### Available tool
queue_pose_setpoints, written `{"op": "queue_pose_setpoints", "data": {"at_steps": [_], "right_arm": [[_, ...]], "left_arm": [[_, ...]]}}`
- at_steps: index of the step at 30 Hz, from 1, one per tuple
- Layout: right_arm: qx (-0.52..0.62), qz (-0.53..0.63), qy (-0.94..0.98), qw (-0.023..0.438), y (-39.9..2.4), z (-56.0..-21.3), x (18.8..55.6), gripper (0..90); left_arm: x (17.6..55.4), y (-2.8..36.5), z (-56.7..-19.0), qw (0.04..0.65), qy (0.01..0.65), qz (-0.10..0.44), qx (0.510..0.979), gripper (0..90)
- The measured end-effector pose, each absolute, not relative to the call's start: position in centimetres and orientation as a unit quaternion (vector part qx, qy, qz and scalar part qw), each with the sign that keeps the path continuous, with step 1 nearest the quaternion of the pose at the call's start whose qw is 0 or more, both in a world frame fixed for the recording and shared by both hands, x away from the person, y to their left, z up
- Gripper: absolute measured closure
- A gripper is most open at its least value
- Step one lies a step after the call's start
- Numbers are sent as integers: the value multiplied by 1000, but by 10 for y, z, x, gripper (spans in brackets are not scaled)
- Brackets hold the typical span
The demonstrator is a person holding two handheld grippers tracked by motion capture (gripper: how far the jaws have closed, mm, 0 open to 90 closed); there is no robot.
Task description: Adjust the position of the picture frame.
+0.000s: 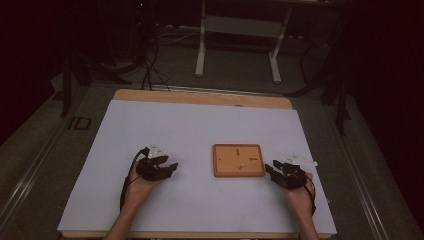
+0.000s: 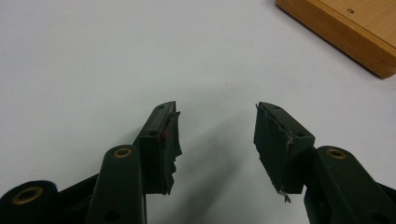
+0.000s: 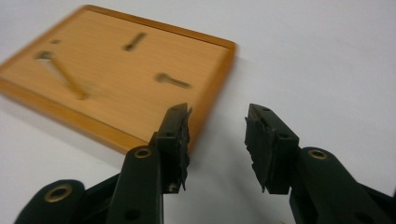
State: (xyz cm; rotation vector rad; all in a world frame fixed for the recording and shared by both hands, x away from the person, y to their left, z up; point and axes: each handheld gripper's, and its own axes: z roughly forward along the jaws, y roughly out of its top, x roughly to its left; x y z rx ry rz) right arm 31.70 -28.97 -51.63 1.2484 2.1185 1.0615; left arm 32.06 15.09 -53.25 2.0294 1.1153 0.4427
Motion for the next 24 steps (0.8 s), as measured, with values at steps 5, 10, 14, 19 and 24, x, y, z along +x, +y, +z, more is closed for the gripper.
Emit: {"op": "queue_pose_setpoints", "data": {"at_steps": [5, 10, 14, 19, 24], "right_arm": [[416, 399, 790, 211, -269, -514, 314, 587], [394, 410, 797, 204, -258, -510, 309, 580], [386, 420, 798, 194, -252, -508, 309, 562], [381, 422, 801, 186, -245, -510, 312, 557], [372, 420, 807, 184, -235, -511, 315, 556]], "left_arm": [[321, 152, -532, 380, 437, 175, 796, 494], [321, 152, -533, 378, 441, 175, 795, 494], [321, 152, -533, 376, 440, 177, 796, 494], [321, 152, -533, 376, 442, 178, 795, 494], [322, 152, -533, 375, 442, 178, 795, 494]]}}
